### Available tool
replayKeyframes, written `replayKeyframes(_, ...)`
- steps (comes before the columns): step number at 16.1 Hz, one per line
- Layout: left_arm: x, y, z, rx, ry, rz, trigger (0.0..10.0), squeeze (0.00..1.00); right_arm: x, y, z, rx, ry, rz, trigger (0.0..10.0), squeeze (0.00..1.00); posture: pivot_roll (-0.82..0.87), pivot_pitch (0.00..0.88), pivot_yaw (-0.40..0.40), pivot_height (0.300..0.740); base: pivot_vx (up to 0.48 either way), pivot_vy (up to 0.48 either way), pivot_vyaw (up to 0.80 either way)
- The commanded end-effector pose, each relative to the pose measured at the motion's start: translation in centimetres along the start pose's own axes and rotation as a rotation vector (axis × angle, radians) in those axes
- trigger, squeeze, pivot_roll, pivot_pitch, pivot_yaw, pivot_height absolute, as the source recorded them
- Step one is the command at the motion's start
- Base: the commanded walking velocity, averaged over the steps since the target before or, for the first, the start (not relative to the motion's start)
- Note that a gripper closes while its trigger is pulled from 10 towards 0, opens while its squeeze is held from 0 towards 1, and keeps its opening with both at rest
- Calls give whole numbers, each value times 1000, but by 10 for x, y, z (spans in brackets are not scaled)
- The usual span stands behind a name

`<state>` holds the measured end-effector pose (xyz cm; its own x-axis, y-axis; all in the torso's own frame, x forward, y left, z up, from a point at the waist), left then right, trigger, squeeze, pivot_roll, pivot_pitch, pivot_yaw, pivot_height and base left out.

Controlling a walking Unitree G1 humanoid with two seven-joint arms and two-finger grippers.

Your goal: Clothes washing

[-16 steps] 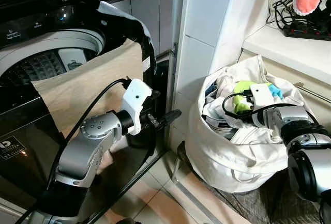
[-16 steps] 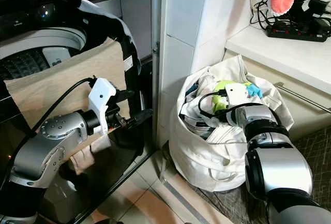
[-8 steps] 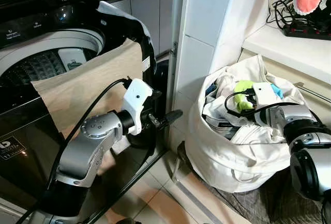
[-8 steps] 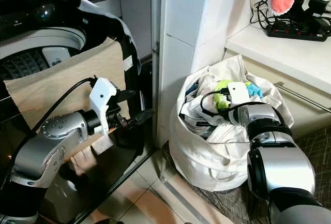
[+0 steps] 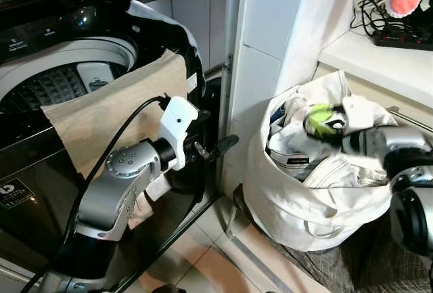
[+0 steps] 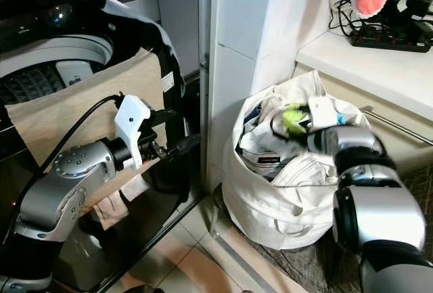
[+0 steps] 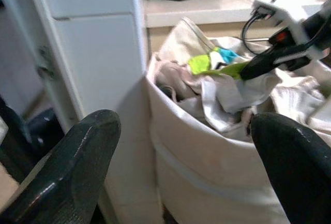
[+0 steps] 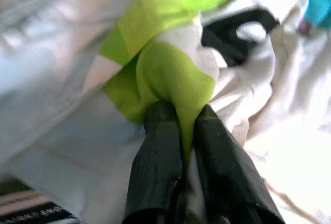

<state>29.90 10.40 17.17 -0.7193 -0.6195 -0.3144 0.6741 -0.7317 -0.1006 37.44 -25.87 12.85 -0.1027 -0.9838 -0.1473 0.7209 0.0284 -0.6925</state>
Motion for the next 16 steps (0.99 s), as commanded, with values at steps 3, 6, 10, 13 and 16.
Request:
replayKeyframes(3, -18, 6, 13, 56, 1, 98, 10000, 0, -13, -31, 57, 150, 41, 124, 0, 0, -20, 0, 30, 740, 0, 0, 0)
replayKeyframes(6, -27, 17, 39, 160, 14, 148, 10000, 0, -50, -90, 127, 390, 38, 365, 0, 0, -31, 0, 51, 740, 0, 0, 0)
replayKeyframes(10, -27, 21, 85, 390, -58, 133, 10000, 1000, -100, -173, 178, 577, 74, 750, 0, 0, -22, 0, 38, 740, 0, 0, 0)
replayKeyframes(13, -11, 28, 115, 546, -101, 22, 10000, 1000, -140, -182, 159, 513, -27, 917, 0, 0, -19, 0, 29, 740, 0, 0, 0)
replayKeyframes(16, -11, 38, 114, 530, -135, 38, 10000, 1000, -162, -179, 142, 451, -27, 989, 0, 0, -26, 0, 33, 740, 0, 0, 0)
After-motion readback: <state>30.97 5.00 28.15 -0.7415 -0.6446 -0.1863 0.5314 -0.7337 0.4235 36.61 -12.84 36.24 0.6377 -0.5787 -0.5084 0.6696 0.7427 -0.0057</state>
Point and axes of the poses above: a point about 5 cm out from each wrist's last joint towards the gripper, its own y axis pointing out of the wrist towards the gripper, its own z axis along the axis of the wrist's last joint, x = y × z, the point moved 1 cm from there along y, pointing out of the wrist towards the gripper, and after that the axes turned 13 degrees about y, right-handed, at the moved point
